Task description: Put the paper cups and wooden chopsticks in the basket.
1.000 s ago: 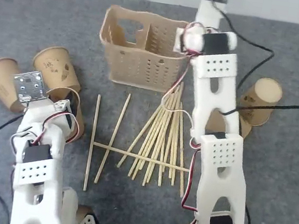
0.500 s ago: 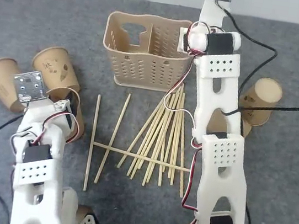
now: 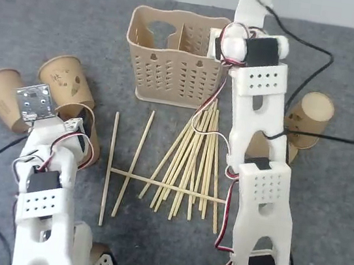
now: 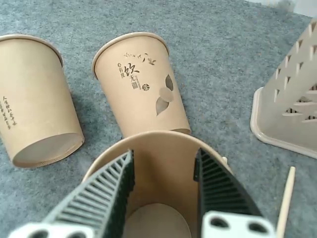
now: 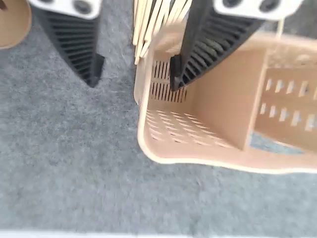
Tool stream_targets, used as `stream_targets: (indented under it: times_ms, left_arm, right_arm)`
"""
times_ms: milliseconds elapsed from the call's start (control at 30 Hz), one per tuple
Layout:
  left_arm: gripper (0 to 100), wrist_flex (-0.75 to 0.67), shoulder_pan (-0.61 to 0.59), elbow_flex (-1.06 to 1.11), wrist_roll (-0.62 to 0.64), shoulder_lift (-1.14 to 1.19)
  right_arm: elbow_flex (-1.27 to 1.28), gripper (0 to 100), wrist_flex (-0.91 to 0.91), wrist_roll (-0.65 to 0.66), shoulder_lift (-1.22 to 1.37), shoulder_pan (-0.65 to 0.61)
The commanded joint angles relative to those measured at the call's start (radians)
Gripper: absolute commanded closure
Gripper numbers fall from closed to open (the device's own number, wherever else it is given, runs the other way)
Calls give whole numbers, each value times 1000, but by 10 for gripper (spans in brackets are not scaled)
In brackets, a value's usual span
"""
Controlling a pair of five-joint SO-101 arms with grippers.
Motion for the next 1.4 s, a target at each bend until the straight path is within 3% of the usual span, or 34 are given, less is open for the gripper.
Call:
stream_targets:
  times_ms: [0, 233, 567, 700, 867, 1133, 1300, 1367]
  left_arm:
    - [801, -12, 2, 5, -14, 40]
    - [801, -12, 2, 5, -14, 40]
    - [801, -12, 2, 5, -14, 40]
    - [801, -12, 0, 5, -14, 40]
    - [801, -9, -2, 5, -14, 38]
    - [801, -8, 0, 5, -14, 38]
    - [801, -8, 2, 5, -14, 38]
    - [801, -11, 2, 5, -14, 35]
  right_arm:
    - [-44, 844, 91, 8, -170, -5]
    - [115, 931, 124, 8, -352, 58]
    - [859, 991, 110, 6, -776, 84]
    - [1114, 991, 47, 6, -842, 82]
    - [1395, 988, -185, 6, -822, 104]
    - [1554, 844, -351, 6, -817, 170]
    - [1567, 979, -453, 5, -817, 93]
    - [1570, 985, -493, 5, -816, 56]
